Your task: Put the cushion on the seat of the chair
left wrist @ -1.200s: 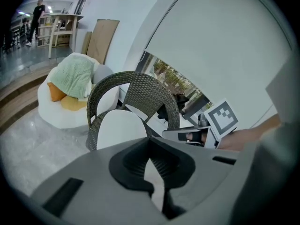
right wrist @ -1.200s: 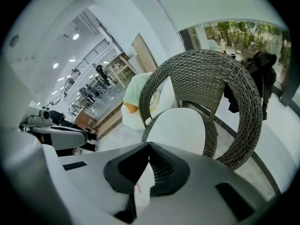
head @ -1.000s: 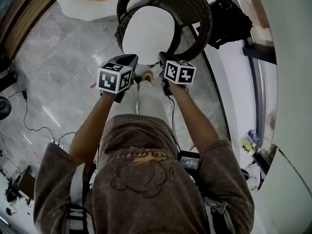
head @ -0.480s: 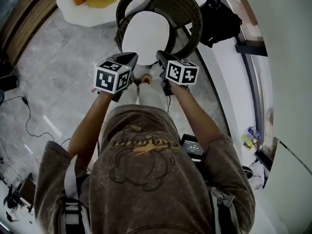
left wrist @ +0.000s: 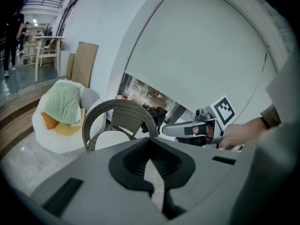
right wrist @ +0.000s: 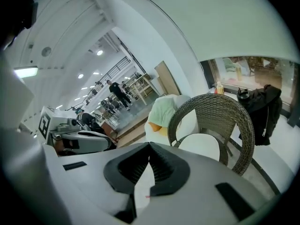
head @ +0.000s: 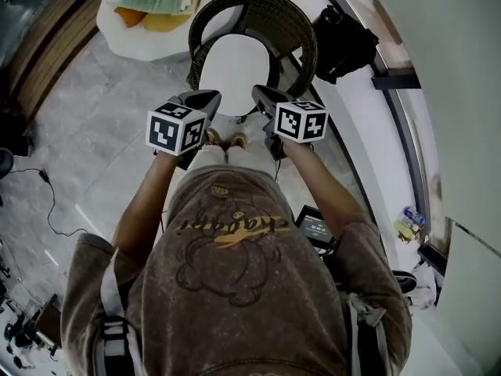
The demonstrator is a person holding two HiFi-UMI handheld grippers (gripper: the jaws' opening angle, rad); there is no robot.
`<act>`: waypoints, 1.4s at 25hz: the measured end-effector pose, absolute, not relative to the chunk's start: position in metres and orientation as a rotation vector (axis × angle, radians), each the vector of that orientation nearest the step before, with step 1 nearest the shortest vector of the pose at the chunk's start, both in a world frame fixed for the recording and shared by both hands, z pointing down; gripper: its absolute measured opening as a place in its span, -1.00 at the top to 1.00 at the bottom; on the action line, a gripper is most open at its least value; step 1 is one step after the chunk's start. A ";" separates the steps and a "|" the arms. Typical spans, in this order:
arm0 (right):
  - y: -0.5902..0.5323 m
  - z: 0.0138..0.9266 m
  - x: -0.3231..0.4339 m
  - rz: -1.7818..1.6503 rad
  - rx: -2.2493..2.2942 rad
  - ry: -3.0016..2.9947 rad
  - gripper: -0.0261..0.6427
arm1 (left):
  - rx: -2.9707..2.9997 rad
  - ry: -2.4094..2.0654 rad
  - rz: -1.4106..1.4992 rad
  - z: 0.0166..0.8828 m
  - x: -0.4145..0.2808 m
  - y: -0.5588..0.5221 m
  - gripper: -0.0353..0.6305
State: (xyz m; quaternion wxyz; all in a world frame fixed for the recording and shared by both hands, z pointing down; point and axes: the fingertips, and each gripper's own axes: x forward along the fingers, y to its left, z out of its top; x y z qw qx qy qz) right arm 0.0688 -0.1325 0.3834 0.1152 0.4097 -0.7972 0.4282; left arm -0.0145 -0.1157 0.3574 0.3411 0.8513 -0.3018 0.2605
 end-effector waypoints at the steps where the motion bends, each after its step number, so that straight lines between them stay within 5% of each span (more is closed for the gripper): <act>1: -0.131 0.375 0.068 1.240 1.186 -2.355 0.86 | 2.225 -0.781 0.672 0.352 -0.014 -0.116 0.88; 35: -0.074 0.220 0.034 0.570 0.983 -2.783 0.86 | 2.523 -0.732 0.495 0.256 -0.006 -0.098 0.88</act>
